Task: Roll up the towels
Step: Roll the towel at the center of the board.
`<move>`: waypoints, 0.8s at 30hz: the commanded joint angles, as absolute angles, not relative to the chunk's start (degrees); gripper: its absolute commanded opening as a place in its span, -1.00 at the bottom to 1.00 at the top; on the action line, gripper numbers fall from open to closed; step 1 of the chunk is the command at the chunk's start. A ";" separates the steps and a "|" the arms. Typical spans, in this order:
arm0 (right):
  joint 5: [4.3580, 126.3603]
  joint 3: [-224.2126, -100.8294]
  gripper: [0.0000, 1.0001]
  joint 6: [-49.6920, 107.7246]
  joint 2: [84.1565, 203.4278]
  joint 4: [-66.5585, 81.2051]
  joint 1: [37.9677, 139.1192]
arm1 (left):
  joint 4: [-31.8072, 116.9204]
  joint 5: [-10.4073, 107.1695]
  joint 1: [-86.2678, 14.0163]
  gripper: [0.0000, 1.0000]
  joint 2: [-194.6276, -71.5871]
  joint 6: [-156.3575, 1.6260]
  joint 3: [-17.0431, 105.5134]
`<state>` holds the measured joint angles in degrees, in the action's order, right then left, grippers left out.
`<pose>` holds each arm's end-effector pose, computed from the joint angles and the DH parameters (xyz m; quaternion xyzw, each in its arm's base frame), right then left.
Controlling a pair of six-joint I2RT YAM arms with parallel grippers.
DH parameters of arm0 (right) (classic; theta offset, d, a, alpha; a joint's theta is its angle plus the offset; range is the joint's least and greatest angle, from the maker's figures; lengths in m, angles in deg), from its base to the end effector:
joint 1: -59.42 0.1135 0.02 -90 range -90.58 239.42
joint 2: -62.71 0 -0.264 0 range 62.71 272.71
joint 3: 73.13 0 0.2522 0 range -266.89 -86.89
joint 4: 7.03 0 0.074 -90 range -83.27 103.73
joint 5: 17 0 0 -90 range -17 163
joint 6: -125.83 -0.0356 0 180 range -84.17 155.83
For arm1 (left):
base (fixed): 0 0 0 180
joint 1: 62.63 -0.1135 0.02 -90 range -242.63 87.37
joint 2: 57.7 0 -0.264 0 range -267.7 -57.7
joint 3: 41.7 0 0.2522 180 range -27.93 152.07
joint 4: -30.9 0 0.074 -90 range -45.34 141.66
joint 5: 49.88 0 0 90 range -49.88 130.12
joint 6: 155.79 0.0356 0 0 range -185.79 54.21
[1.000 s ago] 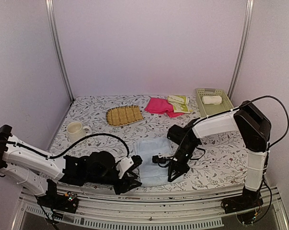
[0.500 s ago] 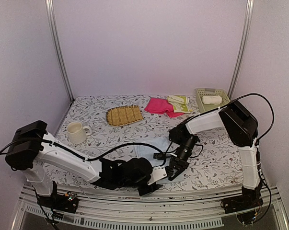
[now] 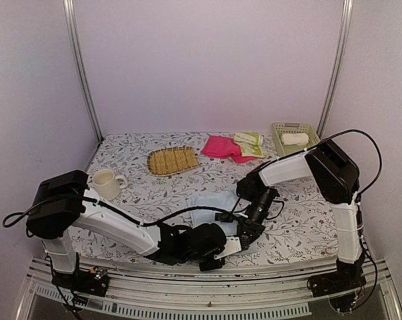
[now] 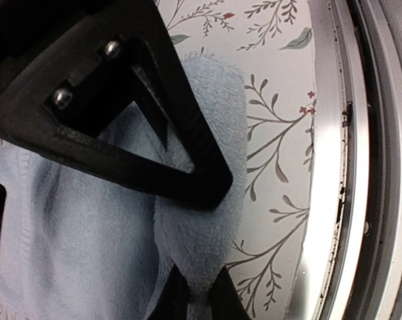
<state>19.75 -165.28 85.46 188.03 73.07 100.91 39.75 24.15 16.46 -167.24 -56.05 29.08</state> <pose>0.2403 0.2506 0.1034 0.5619 -0.6776 -0.4506 0.1487 0.0811 -0.3692 0.1245 0.6103 0.6947 -0.0972 0.3681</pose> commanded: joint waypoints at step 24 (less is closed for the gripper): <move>51.85 -131.19 -0.26 78.80 137.35 38.58 110.91 | 47.95 86.06 -0.55 -1.00 -179.08 -87.18 41.28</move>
